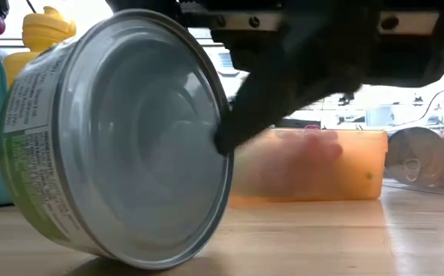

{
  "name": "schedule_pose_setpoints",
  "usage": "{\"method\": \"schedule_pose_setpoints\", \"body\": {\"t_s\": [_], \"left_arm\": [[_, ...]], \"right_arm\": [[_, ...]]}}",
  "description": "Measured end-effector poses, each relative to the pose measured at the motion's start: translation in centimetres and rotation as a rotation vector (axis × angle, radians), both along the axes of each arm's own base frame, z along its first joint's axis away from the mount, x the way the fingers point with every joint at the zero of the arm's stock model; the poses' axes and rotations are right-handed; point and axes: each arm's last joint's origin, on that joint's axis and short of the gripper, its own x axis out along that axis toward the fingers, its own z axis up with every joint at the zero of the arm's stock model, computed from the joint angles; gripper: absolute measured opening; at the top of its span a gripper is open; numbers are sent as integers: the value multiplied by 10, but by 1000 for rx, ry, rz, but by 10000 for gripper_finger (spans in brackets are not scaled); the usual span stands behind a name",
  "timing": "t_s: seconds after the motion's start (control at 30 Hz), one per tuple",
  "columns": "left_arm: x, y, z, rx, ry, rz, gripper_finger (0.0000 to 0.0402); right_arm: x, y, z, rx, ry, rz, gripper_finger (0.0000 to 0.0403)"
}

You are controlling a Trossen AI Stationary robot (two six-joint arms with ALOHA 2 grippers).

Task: Pick & Place Food Item
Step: Put the green tuna can into the transparent bin

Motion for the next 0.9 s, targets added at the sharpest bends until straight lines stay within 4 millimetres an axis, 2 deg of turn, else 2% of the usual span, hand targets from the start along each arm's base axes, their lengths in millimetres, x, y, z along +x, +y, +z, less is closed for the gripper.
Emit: {"method": "schedule_pose_setpoints", "body": {"t_s": [0.2, 0.53, 0.9], "left_arm": [[0, 0, 0, 0, 0, -1, 2], [0, 0, 0, 0, 1, -1, 2], [0, 0, 0, 0, 0, -1, 2]], "right_arm": [[4, 2, 4, 29, -48, -8, 240], [4, -3, 2, 31, -24, -35, 134], [6, -7, 2, 80, 19, -118, 133]]}}
